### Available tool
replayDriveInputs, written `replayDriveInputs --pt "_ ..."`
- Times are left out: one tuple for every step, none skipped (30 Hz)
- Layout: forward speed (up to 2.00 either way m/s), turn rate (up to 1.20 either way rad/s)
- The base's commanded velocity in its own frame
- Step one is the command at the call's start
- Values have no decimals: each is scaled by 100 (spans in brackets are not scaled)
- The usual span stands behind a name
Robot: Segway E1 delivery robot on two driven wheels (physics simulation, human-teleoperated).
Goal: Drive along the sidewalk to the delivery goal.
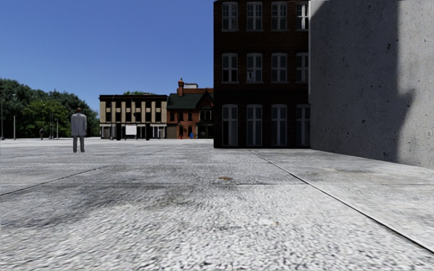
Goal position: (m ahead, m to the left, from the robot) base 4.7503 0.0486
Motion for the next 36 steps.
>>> replayDriveInputs --pt "129 -41" --pt "129 -41" --pt "129 -40" --pt "129 -40" --pt "129 -39" --pt "129 -32" --pt "129 0" --pt "129 0" --pt "129 0" --pt "129 0" --pt "129 0" --pt "129 0" --pt "129 0" --pt "129 0" --pt "129 0" --pt "129 0" --pt "129 0" --pt "129 0" --pt "129 0" --pt "129 0" --pt "129 0" --pt "129 0" --pt "129 0" --pt "129 0" --pt "129 0" --pt "129 0" --pt "129 0" --pt "129 0" --pt "129 2" --pt "129 5" --pt "129 15" --pt "129 15" --pt "129 19" --pt "130 20" --pt "130 20" --pt "131 20"
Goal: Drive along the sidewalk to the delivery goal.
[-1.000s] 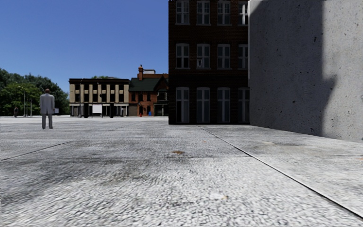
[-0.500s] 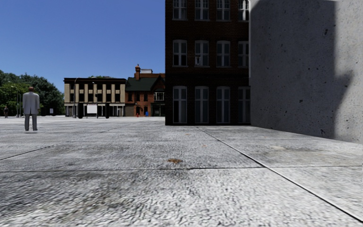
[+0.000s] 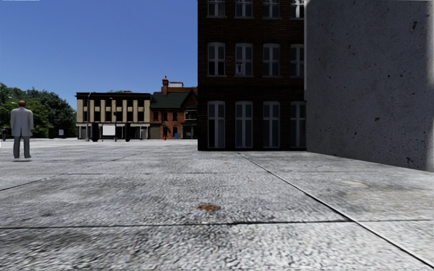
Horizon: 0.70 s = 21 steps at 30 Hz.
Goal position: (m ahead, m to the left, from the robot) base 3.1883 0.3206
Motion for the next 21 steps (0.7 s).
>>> replayDriveInputs --pt "131 20" --pt "132 20" --pt "132 14" --pt "135 12" --pt "135 12" --pt "137 11" --pt "148 10" --pt "165 10" --pt "200 12" --pt "200 12" --pt "200 12" --pt "200 12" --pt "200 7" --pt "200 7" --pt "200 0" --pt "200 0" --pt "200 0" --pt "200 0" --pt "200 0" --pt "200 0" --pt "200 0"
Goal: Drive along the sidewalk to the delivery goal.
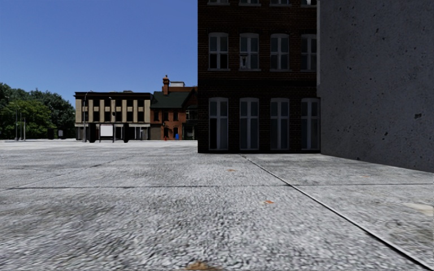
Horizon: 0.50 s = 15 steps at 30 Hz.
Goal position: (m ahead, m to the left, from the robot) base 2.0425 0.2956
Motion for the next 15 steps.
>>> replayDriveInputs --pt "200 0" --pt "200 0" --pt "200 0" --pt "200 0" --pt "200 0" --pt "200 0" --pt "200 0" --pt "200 0" --pt "200 6" --pt "200 11" --pt "200 11" --pt "200 12" --pt "200 12" --pt "200 12" --pt "200 12"
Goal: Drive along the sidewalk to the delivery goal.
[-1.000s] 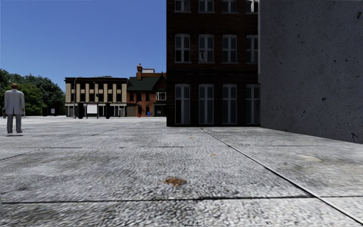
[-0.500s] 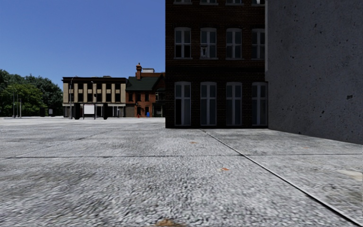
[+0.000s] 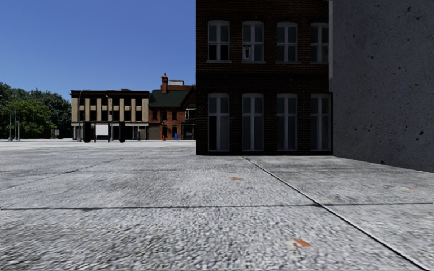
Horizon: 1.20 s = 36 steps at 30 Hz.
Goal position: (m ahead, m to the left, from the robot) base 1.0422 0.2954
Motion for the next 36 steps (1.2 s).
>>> replayDriveInputs --pt "200 13" --pt "200 13" --pt "200 13" --pt "200 13" --pt "200 13" --pt "200 18" --pt "199 20" --pt "177 18" --pt "158 5" --pt "158 5" --pt "138 0" --pt "127 0" --pt "125 0" --pt "125 0" --pt "124 0" --pt "123 0" --pt "117 0" --pt "48 0" --pt "48 0" --pt "0 0" --pt "0 0" --pt "0 0" --pt "0 0" --pt "0 0" --pt "0 0" --pt "0 0" --pt "0 0" --pt "0 0" --pt "0 0" --pt "0 0" --pt "0 0" --pt "0 0" --pt "0 0" --pt "0 0" --pt "0 0" --pt "0 0"
